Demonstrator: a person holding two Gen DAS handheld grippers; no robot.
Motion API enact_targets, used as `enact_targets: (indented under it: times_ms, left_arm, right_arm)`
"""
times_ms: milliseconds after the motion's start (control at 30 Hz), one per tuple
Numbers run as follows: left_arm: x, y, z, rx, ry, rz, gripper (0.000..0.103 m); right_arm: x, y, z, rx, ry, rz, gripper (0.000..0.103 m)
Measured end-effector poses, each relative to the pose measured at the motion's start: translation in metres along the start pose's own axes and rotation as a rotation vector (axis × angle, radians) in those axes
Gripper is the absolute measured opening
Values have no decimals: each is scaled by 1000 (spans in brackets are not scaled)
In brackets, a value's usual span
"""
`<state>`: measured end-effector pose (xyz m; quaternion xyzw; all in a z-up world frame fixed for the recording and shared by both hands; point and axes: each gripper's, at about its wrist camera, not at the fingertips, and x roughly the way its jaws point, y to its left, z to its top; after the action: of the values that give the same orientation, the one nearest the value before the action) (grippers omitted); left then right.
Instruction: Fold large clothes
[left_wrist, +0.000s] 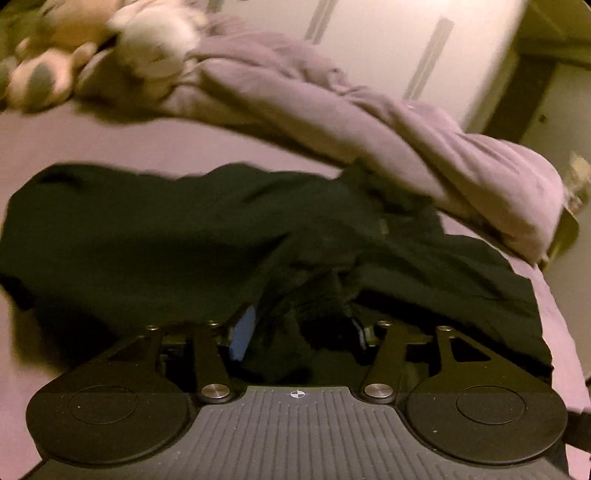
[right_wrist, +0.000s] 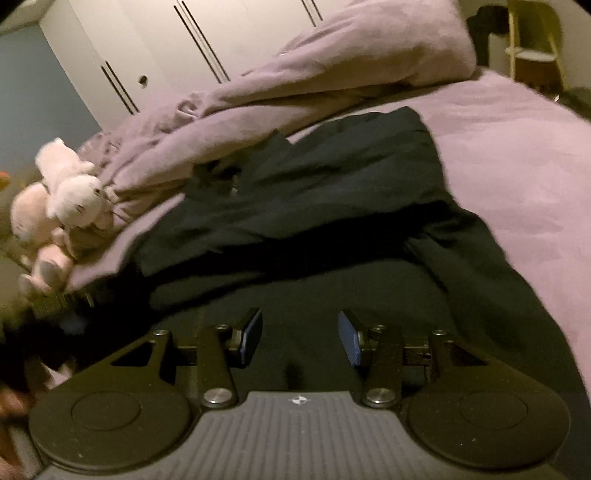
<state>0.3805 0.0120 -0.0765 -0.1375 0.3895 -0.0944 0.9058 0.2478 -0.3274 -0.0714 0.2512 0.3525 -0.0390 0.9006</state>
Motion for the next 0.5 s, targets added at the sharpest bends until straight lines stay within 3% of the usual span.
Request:
enact_targets:
  times_ms: [267,500]
  left_arm:
    - [-26,51,-11,-125,8,25,69]
    - [-50,68,-23,-137,78,-60,74]
  right_arm:
    - [59,48,24,78,107,254,48]
    - [103,105,3,23,226,328,51]
